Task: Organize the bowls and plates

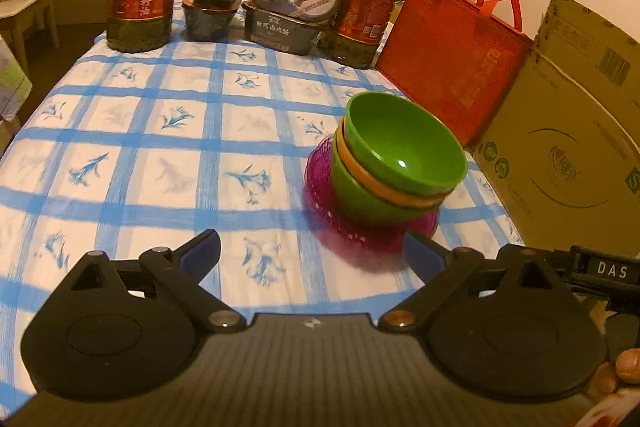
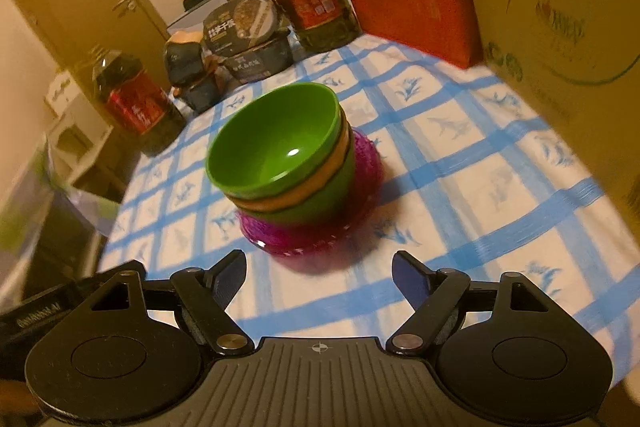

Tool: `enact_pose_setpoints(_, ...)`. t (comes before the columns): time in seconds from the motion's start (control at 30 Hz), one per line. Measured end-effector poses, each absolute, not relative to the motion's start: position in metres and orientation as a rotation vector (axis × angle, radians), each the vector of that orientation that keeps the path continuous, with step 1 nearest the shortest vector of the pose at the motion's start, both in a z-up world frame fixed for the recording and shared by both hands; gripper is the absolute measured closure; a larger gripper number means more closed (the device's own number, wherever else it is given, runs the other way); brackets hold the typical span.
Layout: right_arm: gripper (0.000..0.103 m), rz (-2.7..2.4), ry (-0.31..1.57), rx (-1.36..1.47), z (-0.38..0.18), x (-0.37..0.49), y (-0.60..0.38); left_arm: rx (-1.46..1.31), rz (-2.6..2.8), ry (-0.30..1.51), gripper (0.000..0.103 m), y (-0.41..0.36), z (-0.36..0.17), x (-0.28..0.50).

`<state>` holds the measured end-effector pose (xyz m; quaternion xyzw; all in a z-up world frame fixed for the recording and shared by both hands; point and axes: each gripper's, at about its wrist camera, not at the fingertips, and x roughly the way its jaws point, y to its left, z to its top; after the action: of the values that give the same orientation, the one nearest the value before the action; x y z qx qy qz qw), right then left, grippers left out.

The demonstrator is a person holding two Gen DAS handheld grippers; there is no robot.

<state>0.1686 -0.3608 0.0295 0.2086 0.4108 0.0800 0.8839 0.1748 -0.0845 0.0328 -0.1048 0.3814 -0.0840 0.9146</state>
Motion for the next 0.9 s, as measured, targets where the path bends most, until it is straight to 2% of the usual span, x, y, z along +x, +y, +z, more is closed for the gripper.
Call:
enact_pose_setpoints(0.47,0.023,0.141,0.81,0.295,0.028,0.105,-0.344,-0.177,-0.148,0.777,0.006,-0.092,0.025,0.107)
enact_pose_setpoints(0.9,0.023,0.128,0.808,0.219,0.023,0.073,-0.325,-0.116,-0.126,0.819,0.006,-0.086,0.014,0.076)
